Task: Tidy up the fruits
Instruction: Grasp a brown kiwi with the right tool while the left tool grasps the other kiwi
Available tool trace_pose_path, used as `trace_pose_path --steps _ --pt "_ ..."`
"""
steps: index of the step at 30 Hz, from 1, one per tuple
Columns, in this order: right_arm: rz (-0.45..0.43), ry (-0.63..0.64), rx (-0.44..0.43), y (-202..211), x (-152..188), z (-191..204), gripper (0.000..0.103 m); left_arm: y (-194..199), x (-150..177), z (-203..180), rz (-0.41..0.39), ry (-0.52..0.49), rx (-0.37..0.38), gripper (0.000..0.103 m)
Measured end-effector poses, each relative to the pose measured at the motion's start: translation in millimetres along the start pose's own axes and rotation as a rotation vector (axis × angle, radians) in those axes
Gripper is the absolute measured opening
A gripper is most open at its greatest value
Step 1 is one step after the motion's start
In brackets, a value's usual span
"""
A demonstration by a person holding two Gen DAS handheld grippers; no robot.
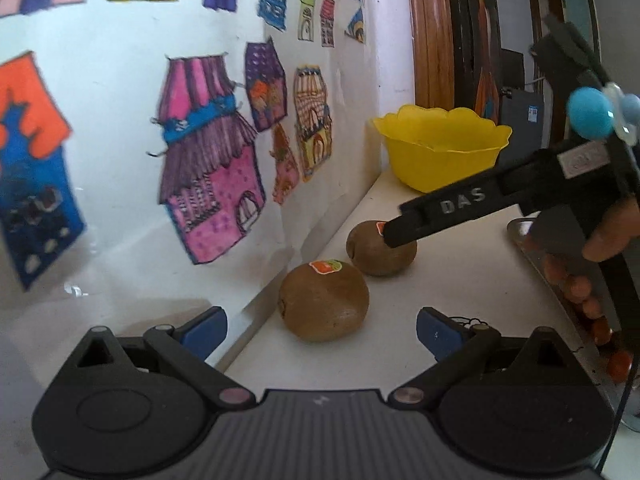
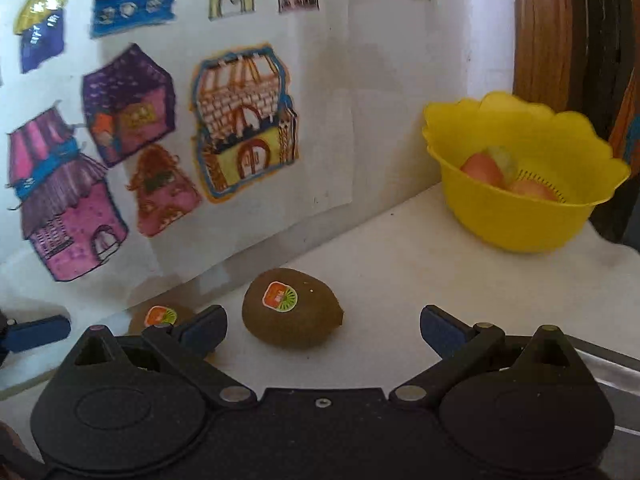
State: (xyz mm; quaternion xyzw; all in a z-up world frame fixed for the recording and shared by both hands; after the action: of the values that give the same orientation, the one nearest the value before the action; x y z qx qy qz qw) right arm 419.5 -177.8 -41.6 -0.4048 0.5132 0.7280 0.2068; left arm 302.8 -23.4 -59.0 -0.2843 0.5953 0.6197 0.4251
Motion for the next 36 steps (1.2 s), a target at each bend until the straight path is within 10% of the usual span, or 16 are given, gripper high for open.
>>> trace_pose_path --steps 22,36 --pt "0.065 -0.016 -0.054 -47 -1 17 0.086 -27 -4 -7 0.019 -0.055 -0.014 0.094" --pt "0.060 -0.016 -0.044 -46 1 16 0.071 -56 -8 -3 0.050 -0.025 -0.011 0.066"
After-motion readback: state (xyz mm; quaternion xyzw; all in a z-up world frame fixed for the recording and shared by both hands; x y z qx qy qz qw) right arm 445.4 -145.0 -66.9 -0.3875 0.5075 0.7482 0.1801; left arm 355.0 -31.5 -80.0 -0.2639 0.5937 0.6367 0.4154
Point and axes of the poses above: each gripper's, at about its wrist camera, not at the fingertips, and y roughly against the way its jaws point, z to its left, x to its underside, the point moved 2 cm from there along -y, roughly the way its jaws point, and after that the axes turned 2 degrees about -y, right-handed, at the moved point
